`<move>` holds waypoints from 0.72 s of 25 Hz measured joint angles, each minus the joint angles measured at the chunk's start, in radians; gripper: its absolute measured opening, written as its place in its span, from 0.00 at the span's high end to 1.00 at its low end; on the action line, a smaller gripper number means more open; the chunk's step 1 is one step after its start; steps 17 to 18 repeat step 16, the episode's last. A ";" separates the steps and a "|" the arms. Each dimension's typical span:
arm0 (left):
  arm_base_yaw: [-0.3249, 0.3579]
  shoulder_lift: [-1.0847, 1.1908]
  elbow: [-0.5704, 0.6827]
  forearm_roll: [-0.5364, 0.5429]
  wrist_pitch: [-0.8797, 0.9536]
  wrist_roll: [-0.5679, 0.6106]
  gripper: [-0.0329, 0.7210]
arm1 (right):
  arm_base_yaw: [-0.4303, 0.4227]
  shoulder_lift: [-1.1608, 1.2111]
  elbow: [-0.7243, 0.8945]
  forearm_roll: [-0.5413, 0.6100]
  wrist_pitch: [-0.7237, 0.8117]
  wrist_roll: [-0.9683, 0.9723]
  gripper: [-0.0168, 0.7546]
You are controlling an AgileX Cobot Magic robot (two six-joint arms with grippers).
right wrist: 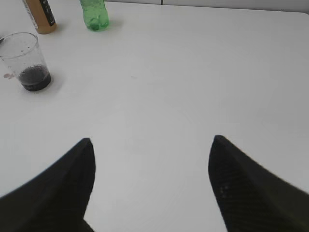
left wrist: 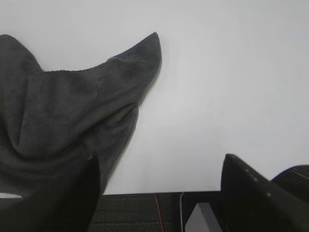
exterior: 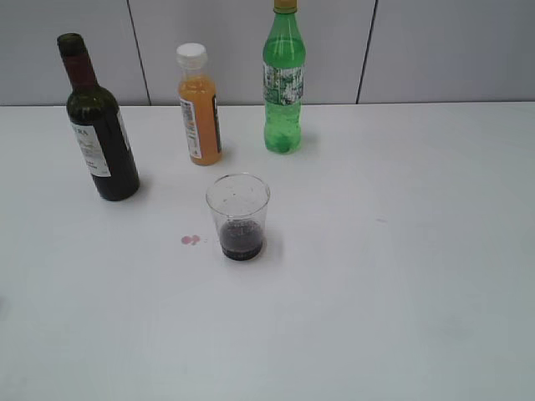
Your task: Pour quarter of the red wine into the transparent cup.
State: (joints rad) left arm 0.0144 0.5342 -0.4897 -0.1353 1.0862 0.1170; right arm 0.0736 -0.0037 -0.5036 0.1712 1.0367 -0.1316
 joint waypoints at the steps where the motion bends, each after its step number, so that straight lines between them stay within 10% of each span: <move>1: 0.000 -0.036 0.009 0.002 0.003 -0.002 0.17 | 0.000 0.000 0.000 0.000 0.000 0.000 0.22; 18: 0.000 -0.475 0.013 0.009 0.004 -0.021 0.18 | 0.000 0.000 0.000 0.000 0.000 -0.001 0.22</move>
